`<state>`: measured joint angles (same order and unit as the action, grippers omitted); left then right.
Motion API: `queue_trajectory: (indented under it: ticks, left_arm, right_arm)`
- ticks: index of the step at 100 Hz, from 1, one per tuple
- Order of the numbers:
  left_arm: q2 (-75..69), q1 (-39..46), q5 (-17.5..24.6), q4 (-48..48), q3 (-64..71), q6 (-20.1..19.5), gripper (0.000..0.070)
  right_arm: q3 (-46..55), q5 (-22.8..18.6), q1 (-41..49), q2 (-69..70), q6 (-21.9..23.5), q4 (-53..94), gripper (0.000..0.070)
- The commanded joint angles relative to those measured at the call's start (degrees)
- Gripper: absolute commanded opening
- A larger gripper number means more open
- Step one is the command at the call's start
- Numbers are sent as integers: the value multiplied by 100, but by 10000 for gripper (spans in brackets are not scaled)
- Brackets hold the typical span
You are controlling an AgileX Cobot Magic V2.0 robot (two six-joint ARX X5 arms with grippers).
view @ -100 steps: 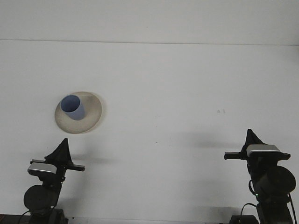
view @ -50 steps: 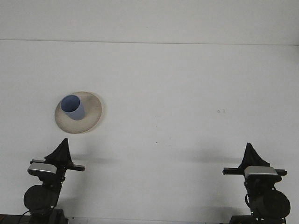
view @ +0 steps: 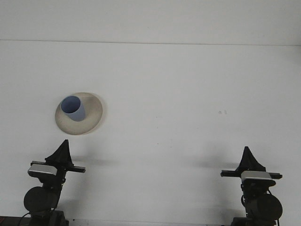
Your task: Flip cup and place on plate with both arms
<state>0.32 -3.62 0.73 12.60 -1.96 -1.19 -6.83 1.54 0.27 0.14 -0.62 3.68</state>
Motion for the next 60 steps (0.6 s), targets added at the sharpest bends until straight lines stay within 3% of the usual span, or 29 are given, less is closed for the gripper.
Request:
queue_trajectory:
  ticks: [1,60]
  left_arm:
    - [-13,0,13,59,116,-77,12]
    - [-13,0,13,59,116,-77,12]
  right_arm:
    - [122,2,-13,-7,24,-273,6]
    - [612,0,-13,-7,76,-973,6]
